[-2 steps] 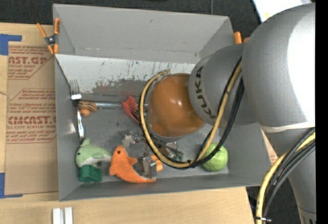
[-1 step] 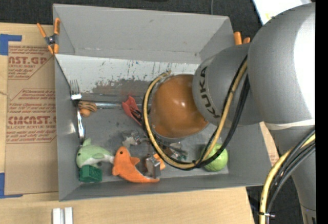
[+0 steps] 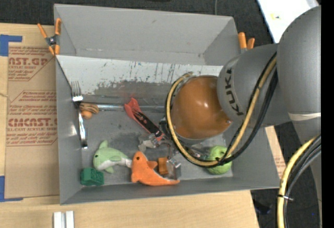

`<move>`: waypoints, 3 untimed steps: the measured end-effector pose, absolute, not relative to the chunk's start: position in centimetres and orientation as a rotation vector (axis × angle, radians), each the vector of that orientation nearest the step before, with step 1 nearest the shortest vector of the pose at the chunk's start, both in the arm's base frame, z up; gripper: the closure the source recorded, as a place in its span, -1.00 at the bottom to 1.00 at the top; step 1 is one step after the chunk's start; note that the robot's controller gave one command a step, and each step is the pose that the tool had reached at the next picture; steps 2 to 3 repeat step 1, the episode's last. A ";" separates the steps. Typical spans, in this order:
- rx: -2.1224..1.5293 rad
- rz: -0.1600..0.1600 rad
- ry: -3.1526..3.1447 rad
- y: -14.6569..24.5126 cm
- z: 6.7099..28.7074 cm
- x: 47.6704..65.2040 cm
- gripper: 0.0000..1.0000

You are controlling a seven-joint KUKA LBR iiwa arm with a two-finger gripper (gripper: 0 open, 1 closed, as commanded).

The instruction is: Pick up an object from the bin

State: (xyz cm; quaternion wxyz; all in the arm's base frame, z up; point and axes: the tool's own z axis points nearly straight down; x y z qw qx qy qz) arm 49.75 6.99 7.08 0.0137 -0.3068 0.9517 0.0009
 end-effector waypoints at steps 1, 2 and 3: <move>-1.040 0.005 2.931 3.2 7.1 49.3 1.00; -1.040 0.005 2.931 3.2 7.1 49.3 1.00; -1.040 0.005 2.931 3.2 7.1 49.3 1.00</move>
Offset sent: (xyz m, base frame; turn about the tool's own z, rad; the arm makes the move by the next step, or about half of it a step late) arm 0.0000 0.0000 0.0000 0.0000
